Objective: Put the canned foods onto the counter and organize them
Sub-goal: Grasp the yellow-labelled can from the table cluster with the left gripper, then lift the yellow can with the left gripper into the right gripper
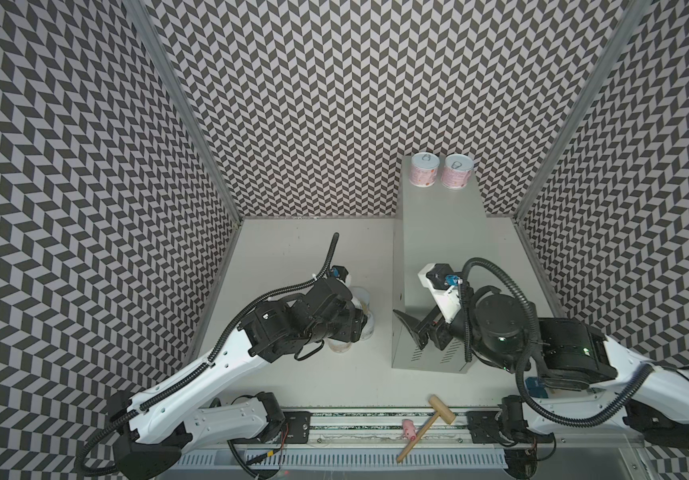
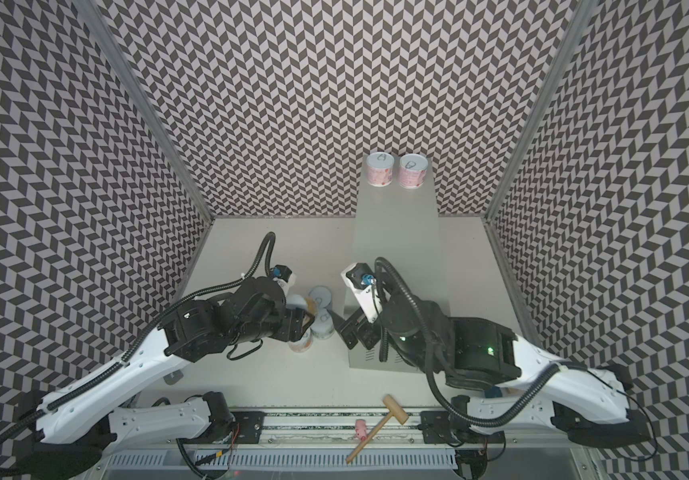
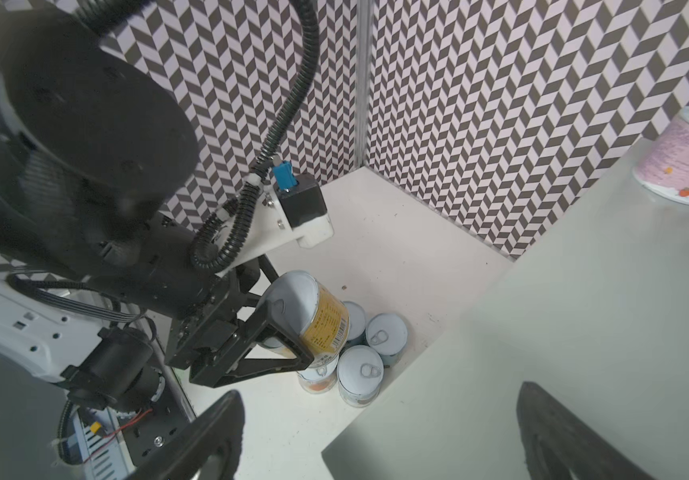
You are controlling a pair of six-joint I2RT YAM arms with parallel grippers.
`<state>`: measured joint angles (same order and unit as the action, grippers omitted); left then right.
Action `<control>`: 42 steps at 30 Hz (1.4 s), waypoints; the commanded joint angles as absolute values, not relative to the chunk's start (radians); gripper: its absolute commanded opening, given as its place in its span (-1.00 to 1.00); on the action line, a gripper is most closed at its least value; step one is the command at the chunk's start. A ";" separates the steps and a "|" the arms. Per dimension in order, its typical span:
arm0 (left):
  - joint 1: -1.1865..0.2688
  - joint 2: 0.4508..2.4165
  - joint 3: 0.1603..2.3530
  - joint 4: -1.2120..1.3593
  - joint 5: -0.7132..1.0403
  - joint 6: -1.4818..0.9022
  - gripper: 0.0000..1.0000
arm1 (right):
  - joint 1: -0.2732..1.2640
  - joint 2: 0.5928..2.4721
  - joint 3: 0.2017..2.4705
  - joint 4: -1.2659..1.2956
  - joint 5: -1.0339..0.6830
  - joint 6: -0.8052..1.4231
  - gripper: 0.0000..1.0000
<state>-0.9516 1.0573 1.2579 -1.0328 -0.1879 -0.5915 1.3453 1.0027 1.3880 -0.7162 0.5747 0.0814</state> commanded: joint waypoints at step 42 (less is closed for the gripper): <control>-0.897 1.038 1.587 -0.889 0.267 -0.174 0.19 | 1.418 1.117 1.212 -0.106 0.652 -0.536 0.99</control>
